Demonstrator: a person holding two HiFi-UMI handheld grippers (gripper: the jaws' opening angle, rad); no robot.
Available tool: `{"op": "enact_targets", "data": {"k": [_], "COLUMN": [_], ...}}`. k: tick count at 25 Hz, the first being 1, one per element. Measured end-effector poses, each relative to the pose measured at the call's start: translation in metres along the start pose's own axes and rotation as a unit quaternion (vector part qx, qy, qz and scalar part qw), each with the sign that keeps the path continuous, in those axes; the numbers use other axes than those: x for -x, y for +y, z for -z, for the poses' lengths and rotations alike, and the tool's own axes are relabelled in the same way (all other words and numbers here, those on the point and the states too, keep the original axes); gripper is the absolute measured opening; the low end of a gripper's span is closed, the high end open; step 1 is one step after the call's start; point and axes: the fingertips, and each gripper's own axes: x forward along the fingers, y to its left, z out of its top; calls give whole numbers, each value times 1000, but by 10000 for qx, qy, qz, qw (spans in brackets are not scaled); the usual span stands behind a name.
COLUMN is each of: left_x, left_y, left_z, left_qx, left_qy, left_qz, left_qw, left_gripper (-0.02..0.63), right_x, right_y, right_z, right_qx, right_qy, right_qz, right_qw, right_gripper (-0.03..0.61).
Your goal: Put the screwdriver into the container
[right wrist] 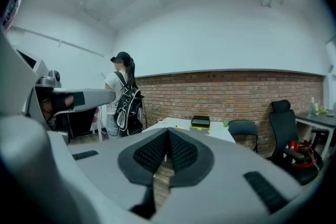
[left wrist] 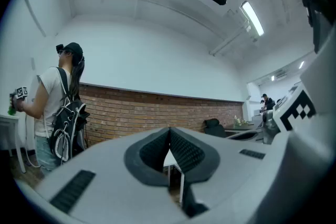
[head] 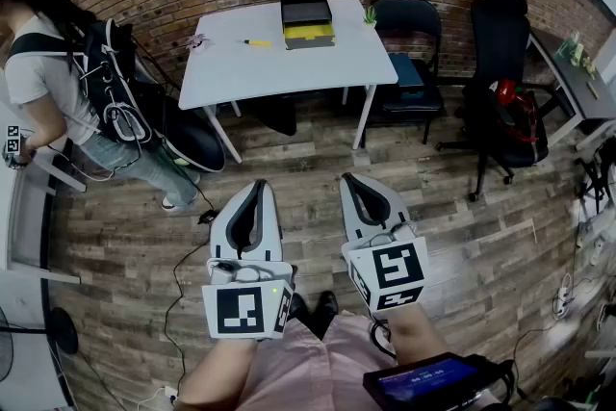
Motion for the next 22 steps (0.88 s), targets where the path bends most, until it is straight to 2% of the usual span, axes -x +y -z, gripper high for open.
{"op": "enact_targets", "data": {"k": [10,13,22], "left_x": [-15,-23,-74], "left_y": [-20,-21,14], "left_z": [11,15,39], "left_qx": [-25,-20,16], "left_qy": [44,61,156], "left_qz": [-63,-126,-258], "left_qw": [10000,9999,9995], "left_gripper": [12,11,12], "right_x": [-2,-10,-74], "right_y": [-29,-34,-47], "right_z": [10,11,18], "right_qx": [-106,-92,-50], "right_qy": [9,51,174], "right_qz": [46,-53,-135], "right_qw": [9999,9999,9997], "right_gripper": [3,52,54]}}
